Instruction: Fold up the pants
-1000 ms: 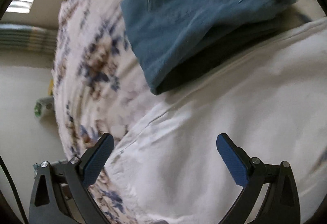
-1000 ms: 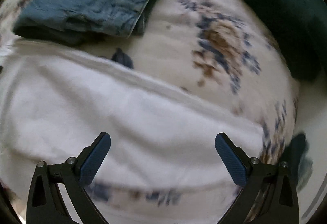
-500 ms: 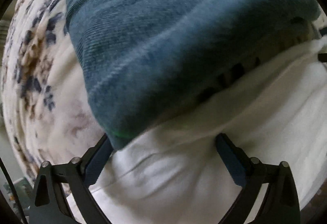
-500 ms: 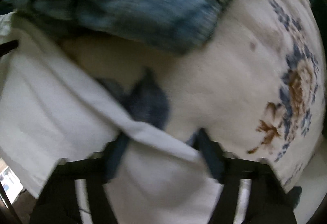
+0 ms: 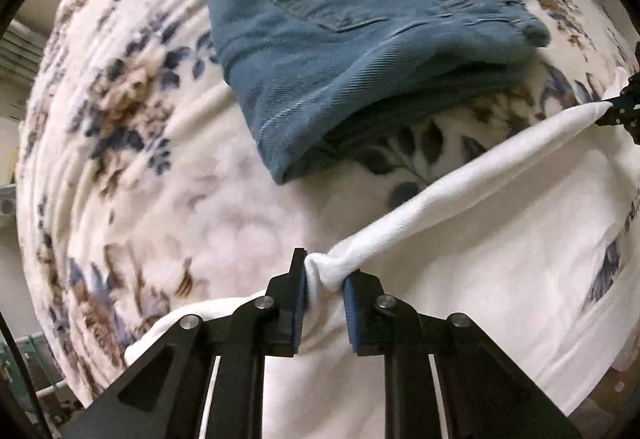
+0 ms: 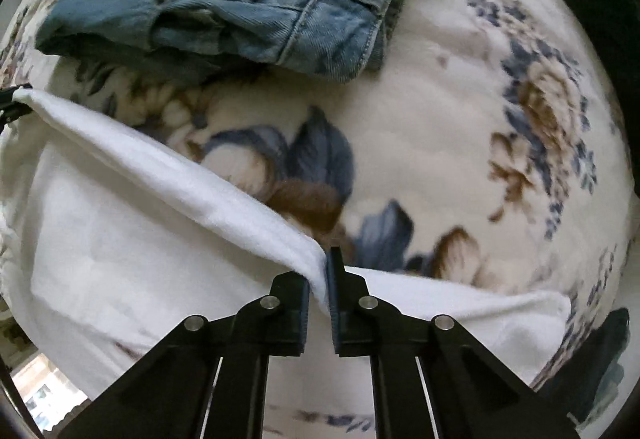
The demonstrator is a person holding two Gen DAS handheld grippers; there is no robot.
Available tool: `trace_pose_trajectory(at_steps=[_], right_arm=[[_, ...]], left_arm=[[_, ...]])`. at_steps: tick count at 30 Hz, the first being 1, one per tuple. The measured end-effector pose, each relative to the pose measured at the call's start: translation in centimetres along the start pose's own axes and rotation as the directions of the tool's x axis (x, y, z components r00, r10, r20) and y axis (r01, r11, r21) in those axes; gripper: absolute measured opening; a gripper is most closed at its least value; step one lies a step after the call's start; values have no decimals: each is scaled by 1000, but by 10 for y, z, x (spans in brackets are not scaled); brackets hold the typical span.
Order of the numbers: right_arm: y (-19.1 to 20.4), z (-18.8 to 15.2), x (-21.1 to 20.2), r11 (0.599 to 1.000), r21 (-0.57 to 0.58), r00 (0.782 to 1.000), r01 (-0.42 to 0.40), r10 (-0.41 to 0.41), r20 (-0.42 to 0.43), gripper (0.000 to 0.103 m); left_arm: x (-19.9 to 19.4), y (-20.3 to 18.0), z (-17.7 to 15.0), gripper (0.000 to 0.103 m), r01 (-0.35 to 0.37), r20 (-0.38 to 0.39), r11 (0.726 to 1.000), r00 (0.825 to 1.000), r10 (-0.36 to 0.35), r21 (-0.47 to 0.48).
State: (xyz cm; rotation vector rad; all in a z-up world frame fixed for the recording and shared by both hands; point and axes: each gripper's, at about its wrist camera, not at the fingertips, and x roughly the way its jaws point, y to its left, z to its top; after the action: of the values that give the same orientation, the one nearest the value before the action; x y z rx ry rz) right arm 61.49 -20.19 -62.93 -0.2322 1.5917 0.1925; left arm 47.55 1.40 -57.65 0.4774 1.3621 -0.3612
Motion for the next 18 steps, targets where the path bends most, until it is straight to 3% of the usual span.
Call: trace_pose_trajectory(at_steps=[3,9,15,18], right_arm=[[-10,-19,-23,1000,16,999,5,-5,36,7],[-23,-70,-66,999,39,995,-8,4,101,6],[34,-127,-112,998,64,989,-2,-8,150,5],[56,-139,-98,998,70,984,-1,-12,175,5]], left_arm=[[-25,-9,-22,13,-28,38,999,999,29,-16],[-76,-14,-32,12,-64,98,996,993,70,-65],[-111,-19,-44,12,-75,135,988,986,93,-134],[-132,-33,-76,12,-61,144,982,986,88,-180]])
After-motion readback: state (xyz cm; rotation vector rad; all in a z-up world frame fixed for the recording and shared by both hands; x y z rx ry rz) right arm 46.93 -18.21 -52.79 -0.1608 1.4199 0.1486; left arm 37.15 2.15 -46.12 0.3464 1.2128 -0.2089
